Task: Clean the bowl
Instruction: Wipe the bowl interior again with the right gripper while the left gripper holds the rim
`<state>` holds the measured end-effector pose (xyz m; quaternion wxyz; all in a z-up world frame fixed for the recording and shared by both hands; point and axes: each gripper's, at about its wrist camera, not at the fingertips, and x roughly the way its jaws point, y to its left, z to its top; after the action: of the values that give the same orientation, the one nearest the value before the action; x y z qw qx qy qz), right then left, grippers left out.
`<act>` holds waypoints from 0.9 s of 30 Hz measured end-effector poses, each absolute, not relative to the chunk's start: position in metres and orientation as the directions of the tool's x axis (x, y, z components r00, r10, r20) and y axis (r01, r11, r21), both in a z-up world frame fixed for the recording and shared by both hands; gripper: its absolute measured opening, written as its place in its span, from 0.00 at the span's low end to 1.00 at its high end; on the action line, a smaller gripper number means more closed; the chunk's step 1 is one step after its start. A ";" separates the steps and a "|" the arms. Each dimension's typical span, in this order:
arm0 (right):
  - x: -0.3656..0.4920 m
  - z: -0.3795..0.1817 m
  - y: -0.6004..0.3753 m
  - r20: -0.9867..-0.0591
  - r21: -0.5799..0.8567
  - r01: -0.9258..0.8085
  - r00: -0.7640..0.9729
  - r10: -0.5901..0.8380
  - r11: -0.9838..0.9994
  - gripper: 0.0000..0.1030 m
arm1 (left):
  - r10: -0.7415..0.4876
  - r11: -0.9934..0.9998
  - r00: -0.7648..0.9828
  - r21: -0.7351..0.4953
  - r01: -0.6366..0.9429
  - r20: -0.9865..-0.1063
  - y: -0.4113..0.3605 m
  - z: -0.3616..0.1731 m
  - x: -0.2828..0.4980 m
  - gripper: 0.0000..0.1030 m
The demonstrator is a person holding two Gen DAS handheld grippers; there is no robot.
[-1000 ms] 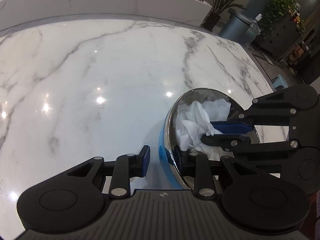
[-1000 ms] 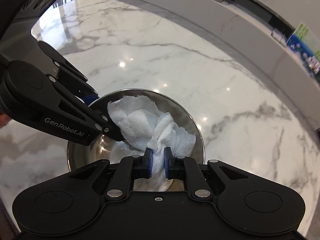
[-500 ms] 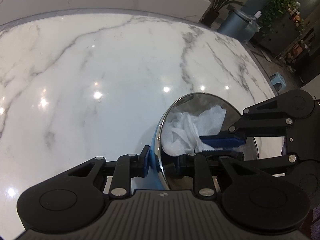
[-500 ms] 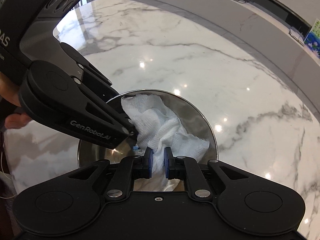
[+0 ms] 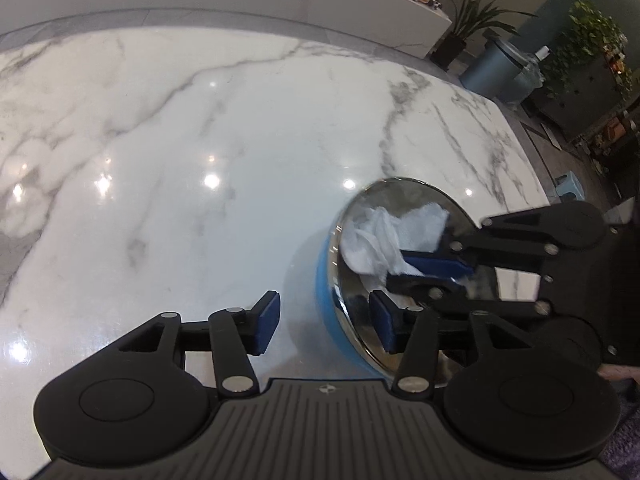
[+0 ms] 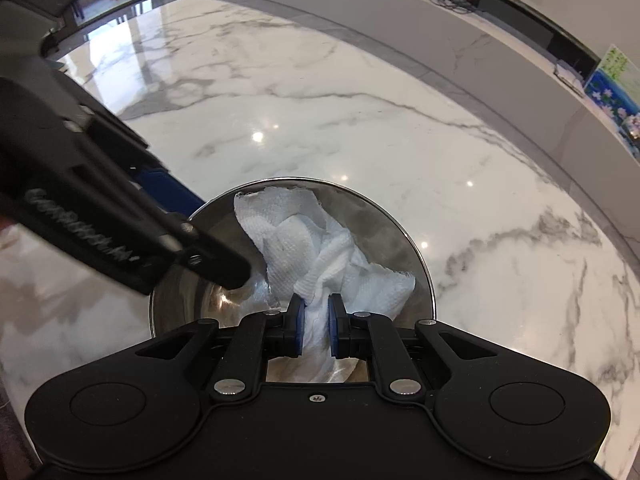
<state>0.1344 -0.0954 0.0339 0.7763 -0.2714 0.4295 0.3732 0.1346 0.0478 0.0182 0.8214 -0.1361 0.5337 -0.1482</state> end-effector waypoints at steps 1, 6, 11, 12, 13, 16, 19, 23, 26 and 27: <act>0.135 0.034 -0.096 -0.869 -0.101 -0.811 0.354 0.346 0.576 0.09 | -0.393 0.918 0.388 -0.382 0.107 -0.834 0.047 0.020 0.133 0.36; 0.134 0.033 -0.095 -0.864 -0.115 -0.806 0.369 0.342 0.581 0.09 | -0.385 0.922 0.402 -0.365 0.131 -0.831 0.042 0.023 0.133 0.20; 0.131 0.034 -0.092 -0.865 -0.130 -0.807 0.377 0.332 0.577 0.10 | -0.370 0.929 0.421 -0.342 0.142 -0.829 0.041 0.024 0.132 0.18; 0.131 0.034 -0.091 -0.866 -0.129 -0.808 0.374 0.332 0.575 0.11 | -0.365 0.931 0.425 -0.335 0.146 -0.828 0.040 0.024 0.132 0.18; 0.131 0.034 -0.091 -0.867 -0.127 -0.810 0.372 0.332 0.573 0.11 | -0.363 0.932 0.427 -0.331 0.149 -0.828 0.040 0.024 0.132 0.18; 0.136 0.036 -0.096 -0.867 -0.048 -0.808 0.326 0.377 0.587 0.11 | -0.362 0.932 0.430 -0.329 0.153 -0.827 0.039 0.024 0.132 0.18; 0.138 0.038 -0.098 -0.862 0.054 -0.815 0.254 0.438 0.577 0.11 | -0.378 0.926 0.421 -0.345 0.156 -0.824 0.038 0.024 0.133 0.16; 0.131 0.038 -0.092 -0.865 0.061 -0.836 0.229 0.447 0.545 0.11 | -0.373 0.928 0.421 -0.338 0.158 -0.827 0.037 0.024 0.133 0.15; 0.131 0.038 -0.091 -0.870 0.048 -0.833 0.236 0.433 0.551 0.11 | -0.371 0.928 0.423 -0.336 0.159 -0.827 0.036 0.024 0.132 0.15; 0.131 0.038 -0.090 -0.872 0.041 -0.833 0.240 0.428 0.551 0.10 | -0.371 0.929 0.423 -0.334 0.161 -0.827 0.036 0.024 0.131 0.15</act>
<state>0.1311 -0.0904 0.0378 0.7549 -0.2235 0.4536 0.4176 0.1315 0.0358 0.0238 0.8372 -0.1021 0.5133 -0.1587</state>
